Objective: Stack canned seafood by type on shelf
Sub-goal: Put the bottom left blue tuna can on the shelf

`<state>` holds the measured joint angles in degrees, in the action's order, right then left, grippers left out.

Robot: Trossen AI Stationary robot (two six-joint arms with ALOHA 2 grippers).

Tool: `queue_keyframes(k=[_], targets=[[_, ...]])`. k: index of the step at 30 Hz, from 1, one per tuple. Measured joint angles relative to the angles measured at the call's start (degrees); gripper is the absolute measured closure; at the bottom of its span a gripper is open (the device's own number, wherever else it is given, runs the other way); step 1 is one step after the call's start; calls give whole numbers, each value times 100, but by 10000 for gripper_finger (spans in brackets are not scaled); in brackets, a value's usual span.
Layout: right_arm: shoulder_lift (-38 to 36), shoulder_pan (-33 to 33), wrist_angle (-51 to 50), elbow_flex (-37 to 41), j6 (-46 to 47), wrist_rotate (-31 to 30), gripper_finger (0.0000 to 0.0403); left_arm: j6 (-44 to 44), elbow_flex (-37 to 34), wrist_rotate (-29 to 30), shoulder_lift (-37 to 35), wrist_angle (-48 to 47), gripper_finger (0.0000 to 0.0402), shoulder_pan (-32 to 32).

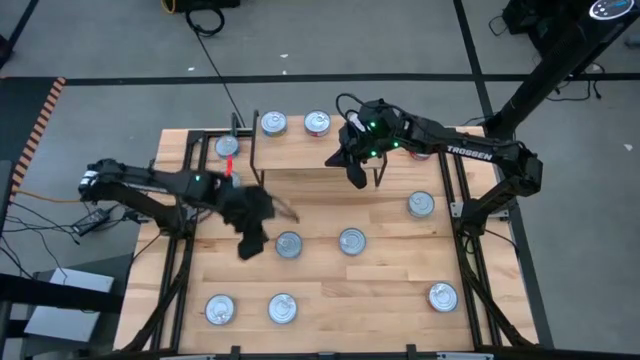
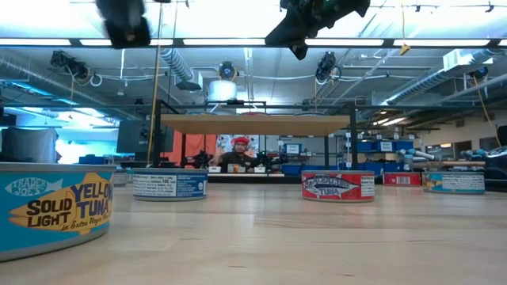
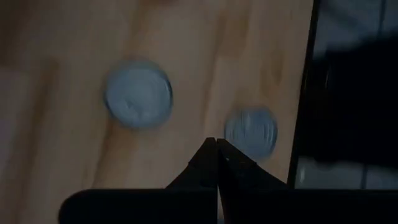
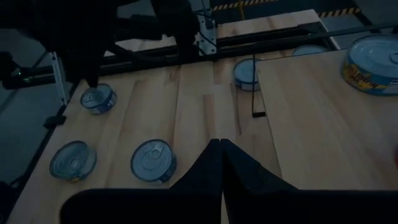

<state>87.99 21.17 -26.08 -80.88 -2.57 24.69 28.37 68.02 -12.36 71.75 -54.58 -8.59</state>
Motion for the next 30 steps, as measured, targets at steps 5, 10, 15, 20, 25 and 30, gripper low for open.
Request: queue_keyframes(k=[5,10,15,20,25,30], targets=[[0,-50,-125,0,-106,-1,396,288,-487,-372,0,-96,399,-872],[0,-100,-109,0,-242,0,396,658,-752,-326,2,65,398,-1816],[0,-99,-106,0,-257,0,396,1075,-920,-250,2,175,397,-2398],[0,-96,-102,0,-307,0,396,1259,-1023,-64,148,266,377,-2690],[0,-96,-97,0,-356,0,393,1427,-1211,-71,509,597,332,-2818],[0,-96,-53,0,-318,-1,392,1384,-1310,-405,905,813,288,-2871]])
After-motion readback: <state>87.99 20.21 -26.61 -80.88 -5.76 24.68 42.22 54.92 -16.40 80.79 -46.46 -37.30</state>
